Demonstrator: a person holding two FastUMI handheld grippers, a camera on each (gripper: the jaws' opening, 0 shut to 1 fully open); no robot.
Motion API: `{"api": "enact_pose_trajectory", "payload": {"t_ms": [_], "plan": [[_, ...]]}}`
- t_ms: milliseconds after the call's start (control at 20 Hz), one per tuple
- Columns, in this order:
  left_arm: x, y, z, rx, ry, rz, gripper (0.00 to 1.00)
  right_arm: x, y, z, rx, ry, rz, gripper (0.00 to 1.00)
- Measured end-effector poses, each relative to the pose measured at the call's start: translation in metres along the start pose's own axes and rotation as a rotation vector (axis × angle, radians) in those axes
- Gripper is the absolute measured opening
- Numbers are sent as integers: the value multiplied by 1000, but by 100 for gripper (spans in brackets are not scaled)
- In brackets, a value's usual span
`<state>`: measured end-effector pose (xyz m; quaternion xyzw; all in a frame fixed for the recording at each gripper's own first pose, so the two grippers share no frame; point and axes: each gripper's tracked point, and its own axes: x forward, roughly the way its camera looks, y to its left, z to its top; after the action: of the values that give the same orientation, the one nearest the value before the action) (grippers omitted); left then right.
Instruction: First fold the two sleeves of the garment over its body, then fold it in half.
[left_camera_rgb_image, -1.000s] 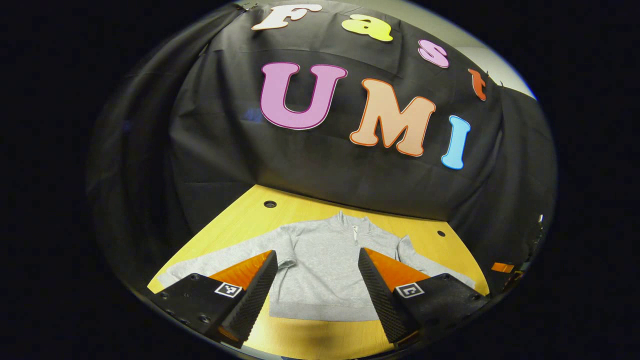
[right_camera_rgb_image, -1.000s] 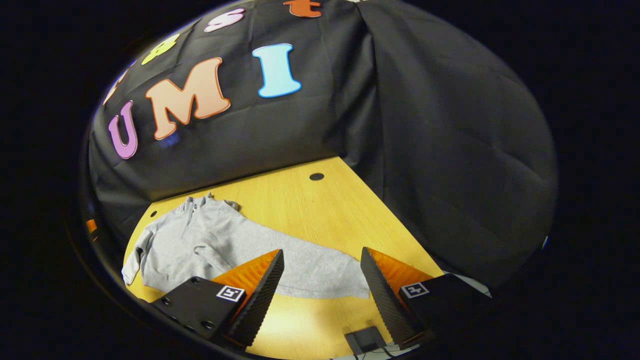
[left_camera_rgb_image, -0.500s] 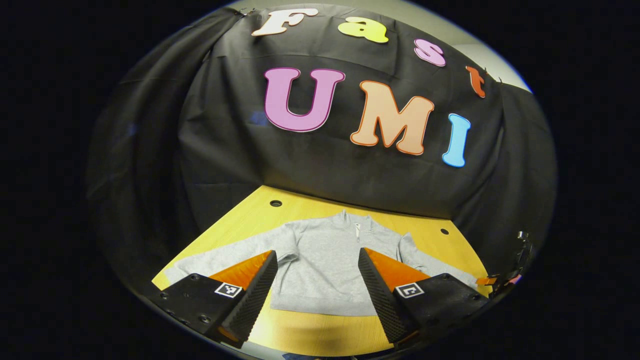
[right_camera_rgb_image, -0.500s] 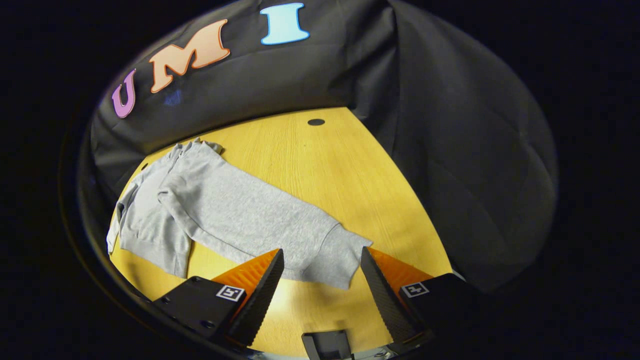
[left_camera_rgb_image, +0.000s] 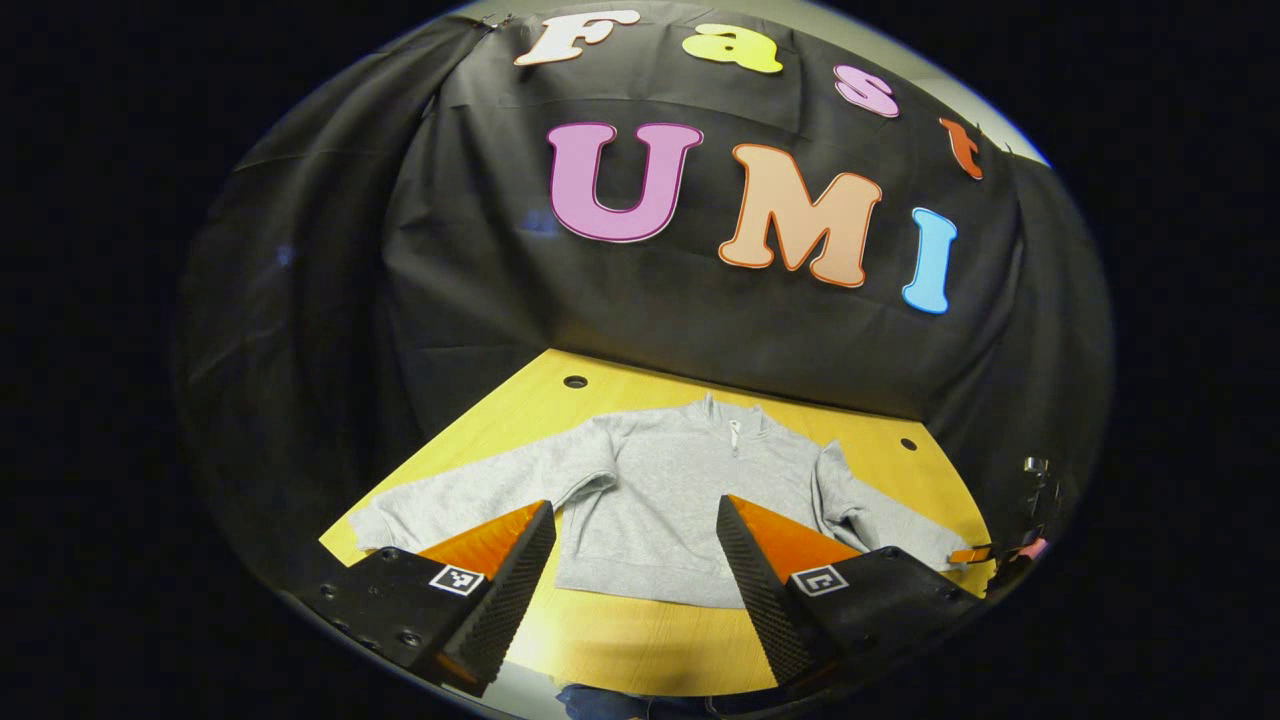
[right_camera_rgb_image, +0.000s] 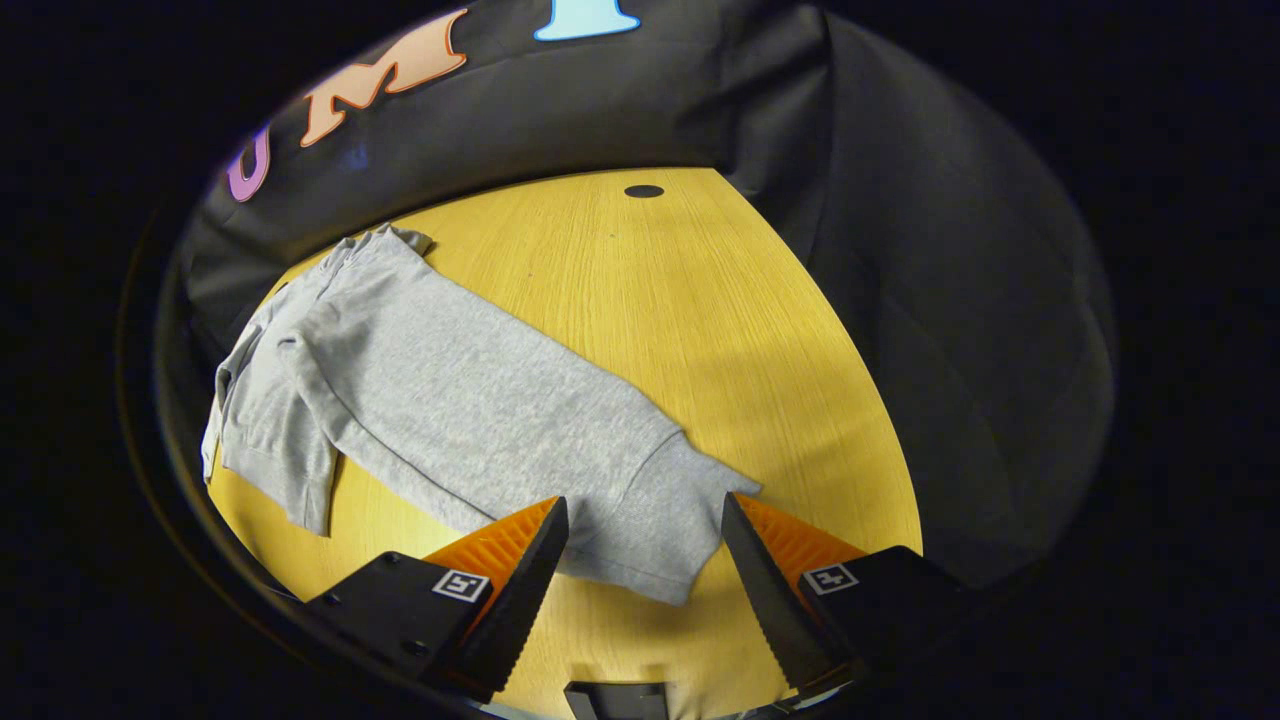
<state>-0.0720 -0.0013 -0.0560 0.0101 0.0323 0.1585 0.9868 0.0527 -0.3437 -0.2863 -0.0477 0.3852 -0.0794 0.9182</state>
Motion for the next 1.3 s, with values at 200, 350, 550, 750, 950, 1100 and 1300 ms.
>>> {"api": "enact_pose_trajectory", "payload": {"t_ms": [200,350,550,750,950,1100,1300], "plan": [[1,2,1,0,2,-4,95,3,4,-3,-10,22,1,77],[7,8,1,0,7,-17,95,4,10,-4,7,31,-4,51],[16,24,3,-2,13,-41,95,0,20,-10,65,45,-34,12],[27,45,7,16,38,-87,95,-20,37,-6,65,30,-72,12],[41,70,12,33,54,-141,95,-45,72,15,127,-37,-71,12],[51,90,13,45,63,-174,95,-65,110,31,143,-82,-51,12],[59,114,14,58,68,-200,95,-90,167,58,138,-143,-5,12]]}}
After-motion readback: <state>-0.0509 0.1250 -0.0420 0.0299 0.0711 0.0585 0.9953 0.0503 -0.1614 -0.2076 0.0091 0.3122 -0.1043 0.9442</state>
